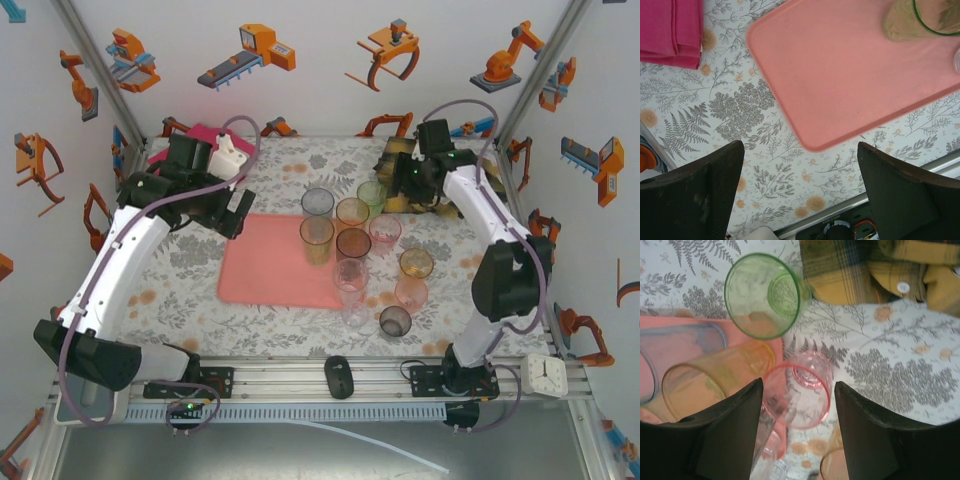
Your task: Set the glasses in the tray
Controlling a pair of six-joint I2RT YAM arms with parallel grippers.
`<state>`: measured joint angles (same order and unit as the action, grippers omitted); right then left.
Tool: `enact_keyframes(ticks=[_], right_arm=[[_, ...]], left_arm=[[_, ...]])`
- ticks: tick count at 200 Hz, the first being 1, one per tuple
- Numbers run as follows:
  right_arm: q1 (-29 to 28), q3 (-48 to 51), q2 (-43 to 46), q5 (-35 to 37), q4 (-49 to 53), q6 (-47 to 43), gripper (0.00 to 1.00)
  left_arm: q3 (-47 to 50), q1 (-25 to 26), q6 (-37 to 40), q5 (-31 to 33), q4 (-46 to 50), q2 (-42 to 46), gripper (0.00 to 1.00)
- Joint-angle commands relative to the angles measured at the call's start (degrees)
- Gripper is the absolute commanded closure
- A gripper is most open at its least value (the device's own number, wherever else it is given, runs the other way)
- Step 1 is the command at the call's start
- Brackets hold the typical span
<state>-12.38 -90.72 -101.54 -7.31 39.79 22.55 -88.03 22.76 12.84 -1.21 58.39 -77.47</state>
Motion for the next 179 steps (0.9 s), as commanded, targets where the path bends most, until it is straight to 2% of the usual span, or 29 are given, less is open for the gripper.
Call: enact_keyframes(ticks=[1,42,138,179], right_arm=[[0.25,-3.23,-2.85,-0.69,-2.78,-2.21,0.45],[0.3,-8.5,-8.59,0.55,-0.61,-4.31,0.46],[0.28,-12.18,-14.88,-0.05,-0.16,-4.16,0.47],[0.28,-15.63,-18.17,0.37,1.75,-4.7,0.52]], left_arm=[[-2.2,-1.1,1.14,-1.67,1.61,-0.74,0.14],[-0.39,-1.99,1.44,-2.38,1.15,0.71,0.13],[2.07,-3.41,0.08,-4.65,-0.15,1.89,0.12],[2.4,-4.76,-0.21,-5.42,0.2,2.72,0.12]])
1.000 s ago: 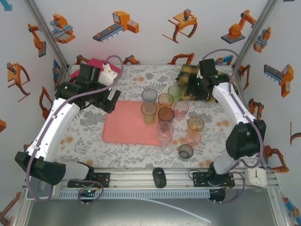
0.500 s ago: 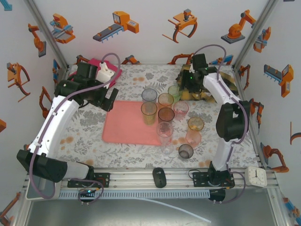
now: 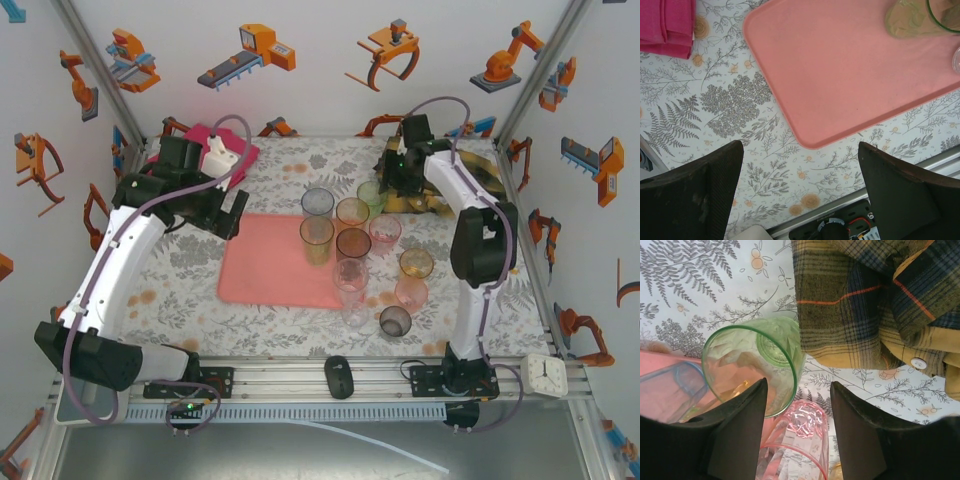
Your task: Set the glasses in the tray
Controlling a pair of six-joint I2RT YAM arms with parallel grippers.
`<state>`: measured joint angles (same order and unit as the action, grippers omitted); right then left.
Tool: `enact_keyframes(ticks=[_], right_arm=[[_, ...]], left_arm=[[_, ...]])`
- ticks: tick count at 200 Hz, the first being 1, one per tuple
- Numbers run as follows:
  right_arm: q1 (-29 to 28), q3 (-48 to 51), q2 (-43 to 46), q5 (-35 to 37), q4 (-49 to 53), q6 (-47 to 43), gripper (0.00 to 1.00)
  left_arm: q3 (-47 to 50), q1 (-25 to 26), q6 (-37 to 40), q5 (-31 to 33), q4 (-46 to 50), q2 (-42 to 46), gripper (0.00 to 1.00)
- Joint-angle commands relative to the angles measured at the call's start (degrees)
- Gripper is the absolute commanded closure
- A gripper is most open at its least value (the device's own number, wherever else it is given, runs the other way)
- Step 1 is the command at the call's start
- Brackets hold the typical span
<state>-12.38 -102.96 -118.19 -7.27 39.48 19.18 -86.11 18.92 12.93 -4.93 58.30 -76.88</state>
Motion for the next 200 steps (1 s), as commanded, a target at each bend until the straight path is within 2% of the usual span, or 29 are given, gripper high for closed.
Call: enact_keyframes(ticks=[1,66,104,200], right_arm=[[0.26,-3.48,-1.6,0.32,2.12,-1.38,0.52],[0.17,-4.53,-3.28,2.45,4.51,-2.32,0.61],[-0.61,-5.2,-3.4,4.87,5.84,-4.15,0.65],[-1.59,-8.03,-6.2,3.22,6.49,-4.23,0.72]], left_arm=[[0.49,-0.9,-0.24,-1.68,0.3,2.15,0.12],[2.92,-1.21,-0.27,-2.86,-0.91,3.61,0.11],[0.87,-1.23,-0.14,-2.4,-0.39,2.84,0.11],[1.11,-1.17,-0.09,-2.03,0.0,2.49,0.1]])
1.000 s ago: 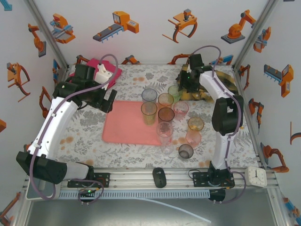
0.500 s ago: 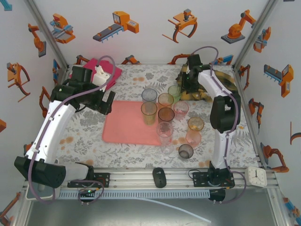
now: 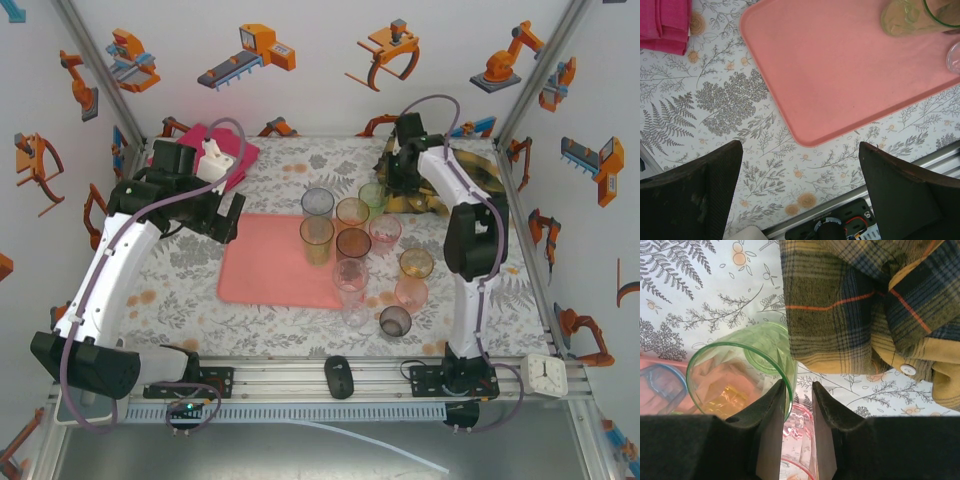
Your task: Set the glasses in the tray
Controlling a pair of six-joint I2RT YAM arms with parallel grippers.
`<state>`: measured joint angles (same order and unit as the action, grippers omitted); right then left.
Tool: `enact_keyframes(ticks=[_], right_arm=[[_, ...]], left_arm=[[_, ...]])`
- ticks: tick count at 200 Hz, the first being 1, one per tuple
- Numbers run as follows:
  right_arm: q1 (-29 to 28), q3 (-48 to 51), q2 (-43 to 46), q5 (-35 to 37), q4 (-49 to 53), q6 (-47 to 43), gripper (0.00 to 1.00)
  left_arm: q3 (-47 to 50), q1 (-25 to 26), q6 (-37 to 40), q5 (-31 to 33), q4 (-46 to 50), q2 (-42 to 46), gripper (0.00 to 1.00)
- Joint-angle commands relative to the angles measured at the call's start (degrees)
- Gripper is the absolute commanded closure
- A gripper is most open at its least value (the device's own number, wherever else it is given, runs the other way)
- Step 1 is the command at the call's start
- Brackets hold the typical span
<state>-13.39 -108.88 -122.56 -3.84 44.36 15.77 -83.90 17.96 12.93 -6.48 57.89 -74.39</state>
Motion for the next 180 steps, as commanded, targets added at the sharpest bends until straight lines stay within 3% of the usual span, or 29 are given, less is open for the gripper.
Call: enact_keyframes(ticks=[1,64,180], right_arm=[[-0.59,-2.16,-1.81,-0.21,1.61,-0.87,0.72],[-0.91,-2.6,-2.98,0.27,2.29,-1.24,0.77],[-1.02,-6.18,-1.96,1.02,4.11,-1.77,0.94]], left_arm=[[-1.09,-0.21,-0.05,-0.51,0.4,-0.03,0.1],[-0.74,-0.19,0.1,-0.29,0.33,-0.01,0.09],[-0.93,-0.23,0.26,0.02,0.25,0.97,0.09]])
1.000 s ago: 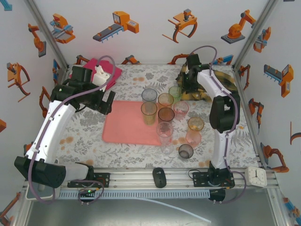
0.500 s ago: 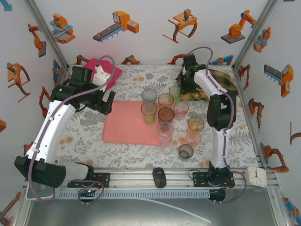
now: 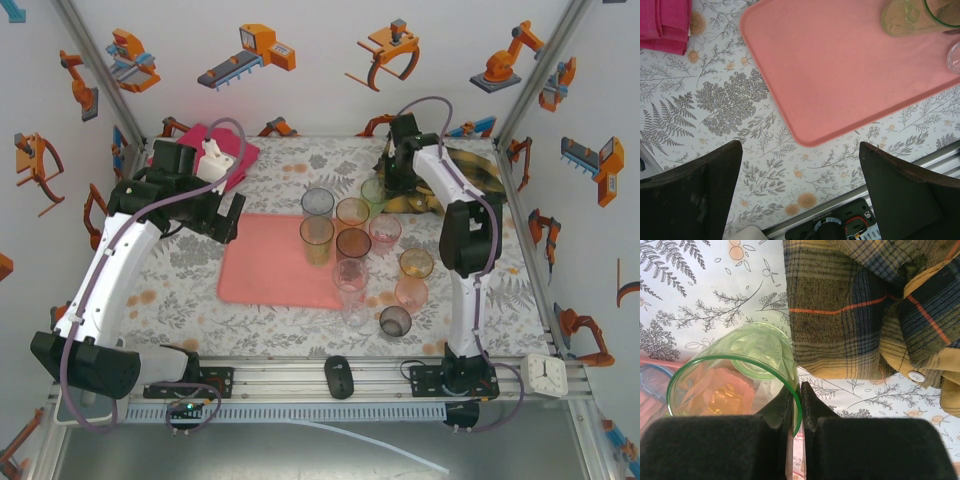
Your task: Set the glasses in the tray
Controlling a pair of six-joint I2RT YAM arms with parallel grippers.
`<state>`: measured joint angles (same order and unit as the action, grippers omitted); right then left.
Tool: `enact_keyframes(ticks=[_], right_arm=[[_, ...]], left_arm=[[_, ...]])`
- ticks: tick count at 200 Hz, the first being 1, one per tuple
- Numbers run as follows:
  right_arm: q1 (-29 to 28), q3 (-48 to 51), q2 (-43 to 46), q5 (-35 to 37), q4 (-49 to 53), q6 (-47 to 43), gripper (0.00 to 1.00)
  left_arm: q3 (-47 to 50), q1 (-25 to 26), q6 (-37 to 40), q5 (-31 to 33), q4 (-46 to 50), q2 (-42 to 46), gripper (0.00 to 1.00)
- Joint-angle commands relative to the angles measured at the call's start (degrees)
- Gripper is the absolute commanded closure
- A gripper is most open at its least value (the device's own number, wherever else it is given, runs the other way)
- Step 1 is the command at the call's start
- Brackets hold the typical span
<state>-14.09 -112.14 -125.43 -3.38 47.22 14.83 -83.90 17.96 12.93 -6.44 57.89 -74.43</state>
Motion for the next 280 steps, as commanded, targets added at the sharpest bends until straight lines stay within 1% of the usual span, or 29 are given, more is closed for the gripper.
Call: enact_keyframes(ticks=[1,33,94,160,214,280], right_arm=[[-0.32,-3.05,0.89,0.52,1.27,-0.84,0.95],[-0.3,-4.15,1.58,0.3,1.64,-1.03,0.98],[-0.28,-7.41,2.05,1.08,3.54,-1.65,0.98],[0.2,-14.58,2.98,3.08,8.25,-2.88,0.98],[0.45,-18.18,6.53,4.64,12.12,-4.24,0.98],[0.52,-17.87,12.11,5.49,15.46,-4.95,0.98]], left_arm=[[-0.92,-0.26,0.26,0.04,0.27,1.03,0.09],[-1.12,-0.24,0.37,0.11,0.32,1.08,0.09],[-1.19,-0.2,0.61,0.79,0.34,1.39,0.08],[-0.6,-0.27,0.96,1.16,-0.01,1.7,0.08],[0.5,-0.21,1.88,1.89,-0.57,2.2,0.08],[2.38,-0.2,2.45,2.17,-1.72,2.75,0.08]])
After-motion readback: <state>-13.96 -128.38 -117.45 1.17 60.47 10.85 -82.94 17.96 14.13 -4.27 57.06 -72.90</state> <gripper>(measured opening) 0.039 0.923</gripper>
